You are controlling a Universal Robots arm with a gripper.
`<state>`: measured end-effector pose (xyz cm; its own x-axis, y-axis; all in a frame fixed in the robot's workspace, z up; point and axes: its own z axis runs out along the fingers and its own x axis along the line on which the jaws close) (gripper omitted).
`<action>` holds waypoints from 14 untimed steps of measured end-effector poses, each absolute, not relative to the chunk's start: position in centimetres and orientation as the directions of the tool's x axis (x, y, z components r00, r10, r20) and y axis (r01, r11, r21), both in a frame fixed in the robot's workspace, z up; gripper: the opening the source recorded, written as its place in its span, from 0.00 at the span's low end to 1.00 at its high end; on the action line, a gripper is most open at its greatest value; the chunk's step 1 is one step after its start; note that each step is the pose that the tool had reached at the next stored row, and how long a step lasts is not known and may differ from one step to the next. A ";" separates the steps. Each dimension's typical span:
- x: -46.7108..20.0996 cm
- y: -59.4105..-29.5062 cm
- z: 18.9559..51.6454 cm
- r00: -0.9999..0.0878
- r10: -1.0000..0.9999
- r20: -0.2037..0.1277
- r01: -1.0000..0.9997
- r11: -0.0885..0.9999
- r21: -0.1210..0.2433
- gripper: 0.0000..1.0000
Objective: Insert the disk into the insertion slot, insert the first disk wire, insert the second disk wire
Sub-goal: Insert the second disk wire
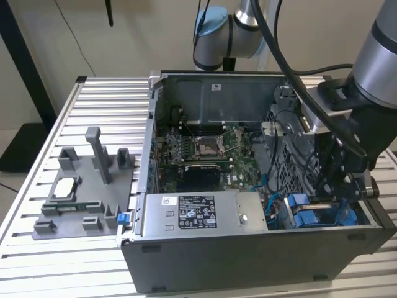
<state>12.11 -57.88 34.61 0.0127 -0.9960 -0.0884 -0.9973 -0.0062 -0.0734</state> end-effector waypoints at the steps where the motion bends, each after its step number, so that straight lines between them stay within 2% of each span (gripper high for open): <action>1: 12.1 -57.8 34.6 0.013 -0.996 -0.088 -0.997 -0.006 -0.073 0.00; 14: 12.3 -57.6 34.1 0.013 -0.996 -0.088 -0.997 -0.006 -0.075 0.00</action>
